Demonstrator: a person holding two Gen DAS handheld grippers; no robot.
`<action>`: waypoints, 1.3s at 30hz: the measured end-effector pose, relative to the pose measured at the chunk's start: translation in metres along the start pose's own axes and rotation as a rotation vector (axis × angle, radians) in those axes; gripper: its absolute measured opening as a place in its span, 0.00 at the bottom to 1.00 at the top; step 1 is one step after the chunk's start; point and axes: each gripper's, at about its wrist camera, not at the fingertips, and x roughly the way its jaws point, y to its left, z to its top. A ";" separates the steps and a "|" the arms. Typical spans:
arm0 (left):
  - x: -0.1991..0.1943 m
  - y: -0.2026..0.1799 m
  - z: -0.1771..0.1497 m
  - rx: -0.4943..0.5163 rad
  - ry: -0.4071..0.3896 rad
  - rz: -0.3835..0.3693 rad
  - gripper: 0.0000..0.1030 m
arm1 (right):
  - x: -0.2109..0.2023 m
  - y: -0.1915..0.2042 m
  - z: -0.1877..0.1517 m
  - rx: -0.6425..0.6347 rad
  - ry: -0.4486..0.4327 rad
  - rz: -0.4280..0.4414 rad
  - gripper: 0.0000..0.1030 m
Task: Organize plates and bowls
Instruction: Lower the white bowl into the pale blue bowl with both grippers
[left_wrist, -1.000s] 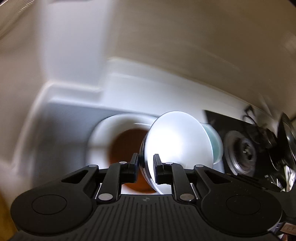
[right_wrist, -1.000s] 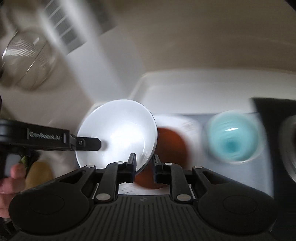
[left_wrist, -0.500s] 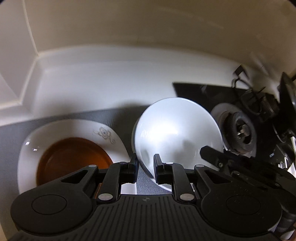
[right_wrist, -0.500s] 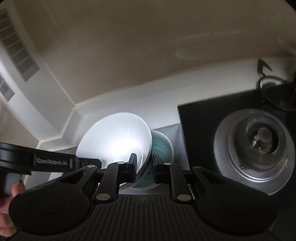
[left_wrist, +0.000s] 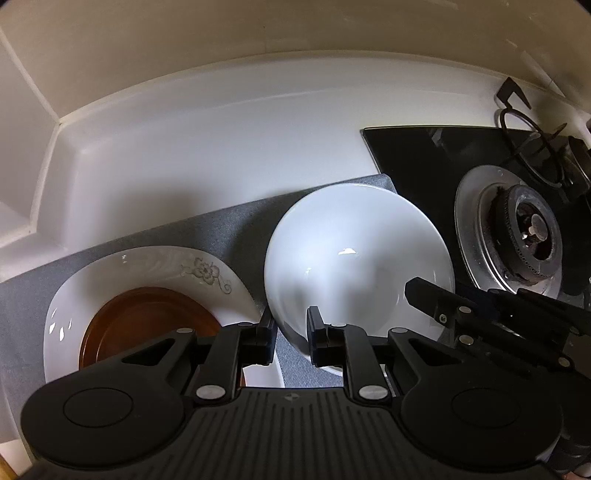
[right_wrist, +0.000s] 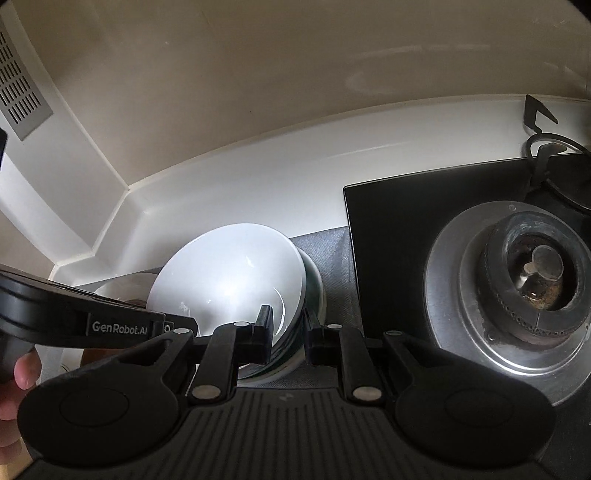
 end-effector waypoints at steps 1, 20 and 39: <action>0.001 -0.001 0.000 0.008 0.000 0.007 0.18 | 0.000 0.001 0.000 -0.002 -0.001 -0.001 0.17; -0.001 -0.005 0.010 0.060 -0.032 0.034 0.20 | -0.007 -0.004 -0.006 -0.065 -0.051 -0.002 0.17; 0.019 -0.012 0.002 0.107 0.052 0.013 0.22 | 0.003 -0.025 -0.008 0.067 0.082 0.045 0.27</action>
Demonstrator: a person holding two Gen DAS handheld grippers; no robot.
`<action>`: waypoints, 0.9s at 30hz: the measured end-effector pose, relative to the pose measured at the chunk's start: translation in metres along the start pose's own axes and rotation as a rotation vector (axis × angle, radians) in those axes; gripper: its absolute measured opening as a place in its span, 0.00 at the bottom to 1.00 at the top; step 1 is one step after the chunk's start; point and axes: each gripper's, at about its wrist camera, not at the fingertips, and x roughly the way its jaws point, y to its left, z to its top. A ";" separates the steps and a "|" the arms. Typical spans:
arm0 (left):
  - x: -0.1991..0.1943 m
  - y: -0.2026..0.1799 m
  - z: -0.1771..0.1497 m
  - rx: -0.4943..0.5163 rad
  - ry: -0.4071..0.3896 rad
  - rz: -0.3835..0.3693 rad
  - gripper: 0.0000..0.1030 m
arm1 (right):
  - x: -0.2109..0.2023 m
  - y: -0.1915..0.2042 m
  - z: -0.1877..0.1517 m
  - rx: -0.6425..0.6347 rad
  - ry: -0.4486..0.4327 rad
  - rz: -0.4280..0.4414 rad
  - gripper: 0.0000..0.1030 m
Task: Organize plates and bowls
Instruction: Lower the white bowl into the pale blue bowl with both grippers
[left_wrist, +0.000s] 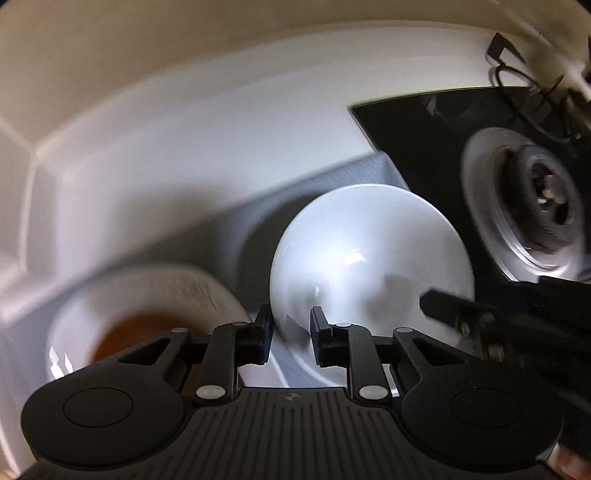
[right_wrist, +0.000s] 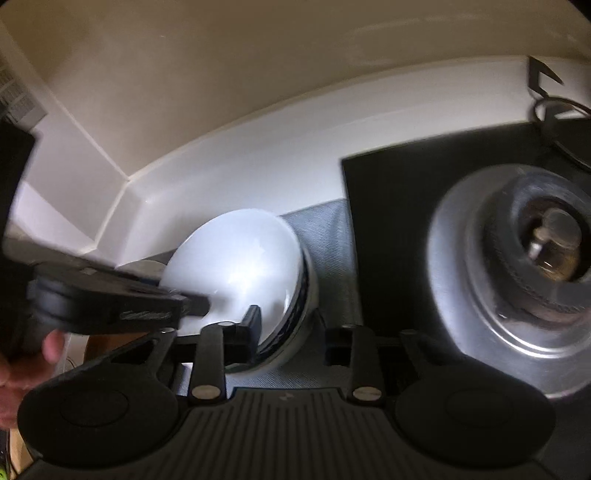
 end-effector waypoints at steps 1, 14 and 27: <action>-0.003 -0.004 -0.006 -0.004 0.010 -0.012 0.22 | -0.004 -0.002 -0.002 -0.003 0.007 -0.004 0.27; 0.007 -0.014 -0.042 -0.090 0.018 -0.108 0.37 | -0.010 -0.021 -0.034 0.049 0.031 0.048 0.41; -0.021 -0.012 -0.069 -0.278 0.055 -0.149 0.31 | -0.040 -0.022 -0.041 0.078 0.009 0.098 0.34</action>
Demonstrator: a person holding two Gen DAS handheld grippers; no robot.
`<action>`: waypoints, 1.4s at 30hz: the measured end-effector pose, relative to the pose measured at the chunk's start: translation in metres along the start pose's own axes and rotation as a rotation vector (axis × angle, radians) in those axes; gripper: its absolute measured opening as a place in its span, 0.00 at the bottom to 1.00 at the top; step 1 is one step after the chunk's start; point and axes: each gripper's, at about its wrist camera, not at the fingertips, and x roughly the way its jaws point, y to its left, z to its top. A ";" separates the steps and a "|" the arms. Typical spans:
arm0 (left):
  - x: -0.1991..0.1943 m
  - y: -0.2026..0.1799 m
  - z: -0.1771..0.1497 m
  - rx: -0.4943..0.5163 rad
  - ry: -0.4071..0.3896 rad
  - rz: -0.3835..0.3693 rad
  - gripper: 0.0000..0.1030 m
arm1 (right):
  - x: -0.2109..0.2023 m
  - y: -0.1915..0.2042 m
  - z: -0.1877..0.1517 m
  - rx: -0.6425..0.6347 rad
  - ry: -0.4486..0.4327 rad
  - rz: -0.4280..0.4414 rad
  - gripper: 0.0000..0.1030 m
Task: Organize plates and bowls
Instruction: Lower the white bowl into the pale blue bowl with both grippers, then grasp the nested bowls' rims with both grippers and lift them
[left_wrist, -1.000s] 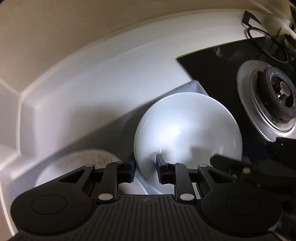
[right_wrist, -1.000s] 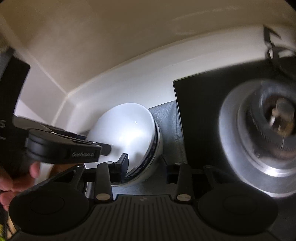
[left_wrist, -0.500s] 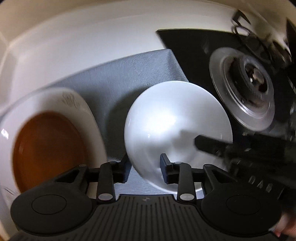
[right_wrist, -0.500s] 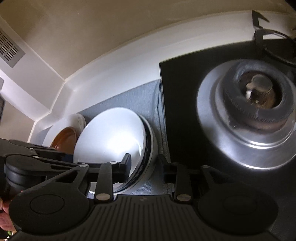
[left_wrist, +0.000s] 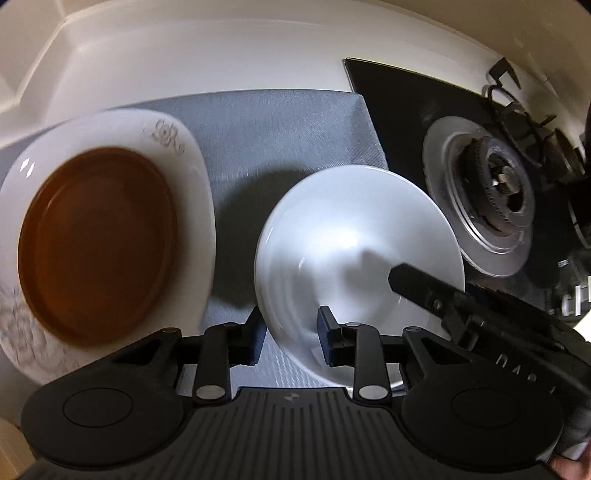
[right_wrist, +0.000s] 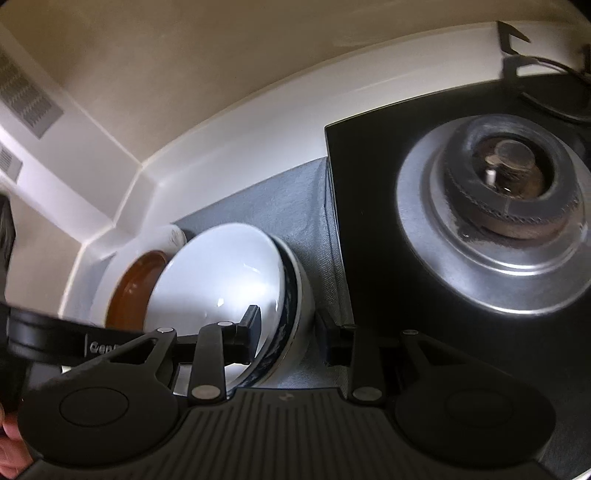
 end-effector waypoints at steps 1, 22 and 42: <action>-0.005 0.001 -0.003 -0.012 -0.001 -0.002 0.31 | -0.003 0.002 0.001 -0.008 0.000 0.009 0.34; -0.145 0.153 -0.088 -0.405 -0.155 0.073 0.32 | 0.010 0.193 -0.007 -0.374 0.130 0.288 0.34; -0.214 0.278 -0.216 -0.687 -0.184 0.126 0.31 | 0.029 0.358 -0.085 -0.703 0.412 0.488 0.36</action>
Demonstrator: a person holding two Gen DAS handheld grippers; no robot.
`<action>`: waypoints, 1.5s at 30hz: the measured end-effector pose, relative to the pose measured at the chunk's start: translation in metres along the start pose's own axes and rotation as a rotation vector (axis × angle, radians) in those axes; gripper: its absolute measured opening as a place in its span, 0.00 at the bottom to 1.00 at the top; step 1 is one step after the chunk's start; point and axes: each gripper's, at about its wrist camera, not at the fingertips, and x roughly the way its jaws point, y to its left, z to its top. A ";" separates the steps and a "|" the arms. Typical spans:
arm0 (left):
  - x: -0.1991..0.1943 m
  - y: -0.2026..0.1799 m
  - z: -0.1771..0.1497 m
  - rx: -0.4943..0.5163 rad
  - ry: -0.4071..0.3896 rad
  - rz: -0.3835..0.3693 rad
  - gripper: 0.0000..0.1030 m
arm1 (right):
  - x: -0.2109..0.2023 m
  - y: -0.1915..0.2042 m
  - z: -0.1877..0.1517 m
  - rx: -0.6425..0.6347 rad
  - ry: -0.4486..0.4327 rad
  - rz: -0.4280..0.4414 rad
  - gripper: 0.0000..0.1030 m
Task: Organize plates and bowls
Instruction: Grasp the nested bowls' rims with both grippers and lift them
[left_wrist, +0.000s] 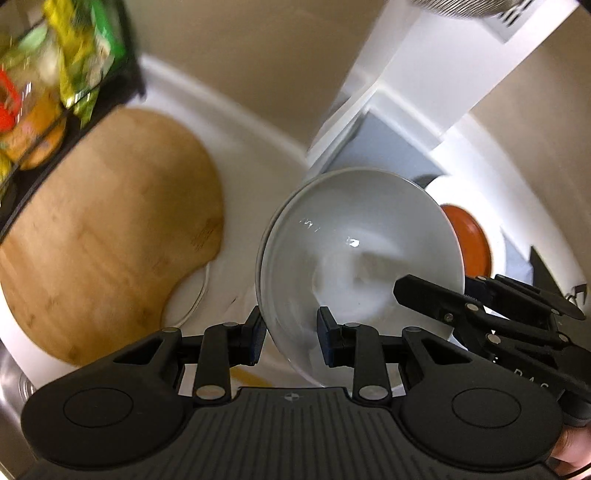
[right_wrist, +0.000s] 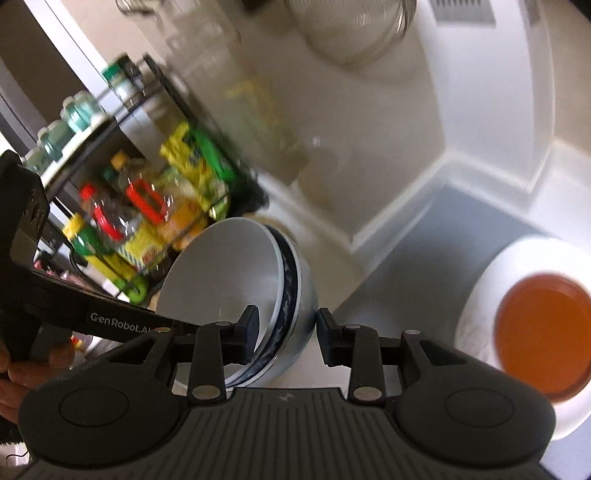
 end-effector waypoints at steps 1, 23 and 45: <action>0.007 0.005 -0.002 -0.002 0.020 -0.005 0.31 | 0.005 -0.001 -0.005 0.008 0.015 -0.005 0.36; 0.070 0.034 -0.020 0.021 0.116 -0.110 0.28 | 0.058 -0.007 -0.056 0.077 0.130 -0.182 0.41; 0.080 0.044 -0.029 -0.020 0.057 -0.138 0.33 | 0.052 -0.023 -0.074 0.136 0.108 -0.087 0.55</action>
